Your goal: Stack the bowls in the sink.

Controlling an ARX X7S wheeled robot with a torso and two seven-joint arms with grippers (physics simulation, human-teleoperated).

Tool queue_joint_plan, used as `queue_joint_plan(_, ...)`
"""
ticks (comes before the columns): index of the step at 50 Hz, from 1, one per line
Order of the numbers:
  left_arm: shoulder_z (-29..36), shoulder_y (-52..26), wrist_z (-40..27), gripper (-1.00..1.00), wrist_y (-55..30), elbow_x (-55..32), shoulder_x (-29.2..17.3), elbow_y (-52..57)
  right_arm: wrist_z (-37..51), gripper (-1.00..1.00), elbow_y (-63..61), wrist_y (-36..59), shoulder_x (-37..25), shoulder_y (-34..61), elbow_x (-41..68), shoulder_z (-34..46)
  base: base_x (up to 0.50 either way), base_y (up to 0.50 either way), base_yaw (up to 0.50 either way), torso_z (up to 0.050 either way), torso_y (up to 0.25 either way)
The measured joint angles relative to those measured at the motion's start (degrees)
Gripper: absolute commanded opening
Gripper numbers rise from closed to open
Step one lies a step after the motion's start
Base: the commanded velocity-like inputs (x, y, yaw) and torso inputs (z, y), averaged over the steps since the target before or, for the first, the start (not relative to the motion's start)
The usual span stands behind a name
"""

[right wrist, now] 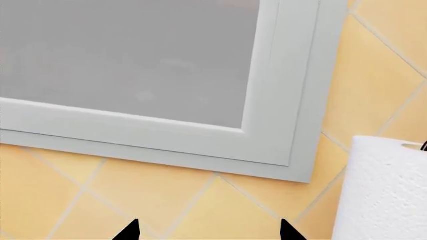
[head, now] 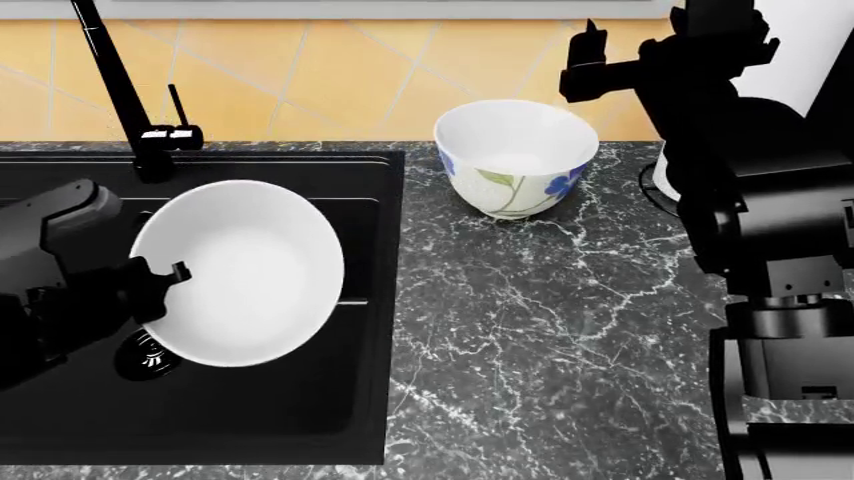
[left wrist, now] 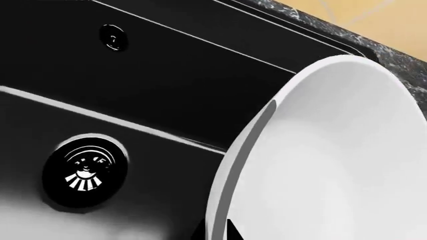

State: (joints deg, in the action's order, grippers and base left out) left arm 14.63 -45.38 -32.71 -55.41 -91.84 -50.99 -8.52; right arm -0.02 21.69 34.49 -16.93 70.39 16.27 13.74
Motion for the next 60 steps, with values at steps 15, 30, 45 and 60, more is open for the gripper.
queue_joint_plan(15, -0.3, 3.2, 0.3, -1.00, 1.4, 0.9, -1.1, -1.1, 0.1, 1.00, -0.1, 0.0, 0.0, 0.0, 0.3, 0.1, 0.00, 0.00, 0.00, 0.000, 0.001)
queue_joint_plan(30, 0.8, 4.8, 1.1, -1.00, 1.7, 2.5, -1.0, -2.6, 0.2, 1.00, -0.1, -0.1, -0.1, -0.2, 0.6, 0.2, 0.00, 0.00, 0.00, 0.000, 0.000)
queue_joint_plan(45, 4.0, 2.5, 2.9, -1.00, 1.2, 6.4, 0.7, -6.7, 0.3, 1.00, 0.4, -0.4, 0.1, -0.2, 0.7, 0.4, 0.00, 0.00, 0.00, 0.000, 0.000)
queue_joint_plan(60, 8.8, -1.9, 4.5, -1.00, -1.2, 11.1, 3.0, -12.4, 0.5, 1.00, -0.1, -0.2, -0.2, -0.5, 1.0, 0.3, 0.00, 0.00, 0.00, 0.000, 0.001)
